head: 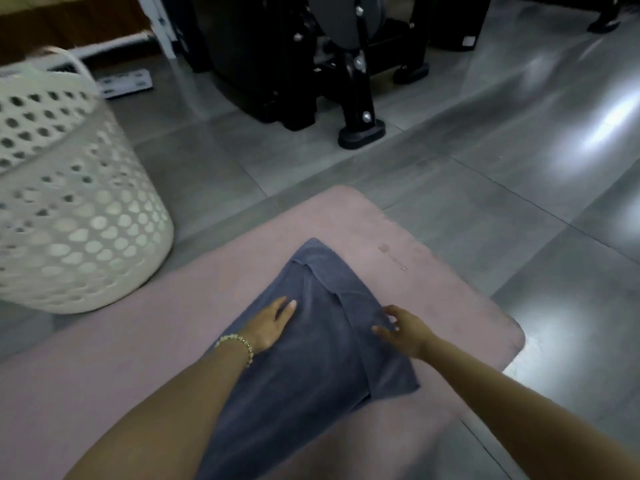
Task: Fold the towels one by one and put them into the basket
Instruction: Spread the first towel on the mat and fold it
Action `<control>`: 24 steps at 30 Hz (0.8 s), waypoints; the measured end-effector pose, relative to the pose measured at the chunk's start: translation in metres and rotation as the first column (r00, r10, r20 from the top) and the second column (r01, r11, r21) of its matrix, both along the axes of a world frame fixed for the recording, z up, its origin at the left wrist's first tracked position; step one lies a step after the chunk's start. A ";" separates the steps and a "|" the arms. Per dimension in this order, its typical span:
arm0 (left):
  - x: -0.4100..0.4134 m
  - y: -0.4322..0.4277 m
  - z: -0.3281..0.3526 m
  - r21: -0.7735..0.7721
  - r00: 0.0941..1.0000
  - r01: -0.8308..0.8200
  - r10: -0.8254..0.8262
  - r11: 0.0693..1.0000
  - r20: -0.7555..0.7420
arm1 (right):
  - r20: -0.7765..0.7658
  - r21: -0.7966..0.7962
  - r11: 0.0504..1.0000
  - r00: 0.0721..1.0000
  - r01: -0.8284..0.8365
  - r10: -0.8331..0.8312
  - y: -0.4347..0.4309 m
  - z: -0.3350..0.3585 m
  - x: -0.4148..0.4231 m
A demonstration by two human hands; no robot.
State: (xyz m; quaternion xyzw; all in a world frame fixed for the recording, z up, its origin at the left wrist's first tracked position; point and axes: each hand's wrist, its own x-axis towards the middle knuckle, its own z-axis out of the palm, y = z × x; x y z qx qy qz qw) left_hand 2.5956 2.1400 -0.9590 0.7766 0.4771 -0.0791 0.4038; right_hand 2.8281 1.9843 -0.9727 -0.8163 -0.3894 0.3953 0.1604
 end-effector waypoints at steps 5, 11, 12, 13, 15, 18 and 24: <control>-0.106 0.005 0.063 0.053 0.995 -0.095 0.097 0.994 -0.035 | 0.010 0.000 0.936 0.936 -0.352 0.352 0.053 0.077 -0.074; -0.254 0.006 0.121 0.203 0.974 -0.181 0.204 0.962 -0.100 | 0.074 0.045 0.783 0.783 -0.621 0.617 0.117 0.125 -0.212; -0.278 0.005 0.123 0.236 0.968 -0.167 0.205 0.957 -0.146 | 0.075 0.056 0.766 0.768 -0.640 0.636 0.124 0.124 -0.235; -0.307 0.003 0.124 0.262 0.957 -0.152 0.209 0.953 -0.204 | 0.085 0.054 0.746 0.748 -0.664 0.659 0.130 0.124 -0.263; -0.344 0.000 0.123 0.284 0.935 -0.098 0.186 0.954 -0.303 | 0.107 0.048 0.718 0.719 -0.694 0.687 0.136 0.116 -0.294; -0.405 -0.016 0.111 0.245 0.906 -0.078 0.171 0.966 -0.386 | 0.075 -0.012 0.608 0.606 -0.794 0.792 0.136 0.092 -0.355; -0.477 -0.054 0.044 0.074 0.947 -0.160 0.175 0.984 -0.268 | -0.106 -0.007 0.423 0.421 -0.906 0.901 0.112 0.040 -0.441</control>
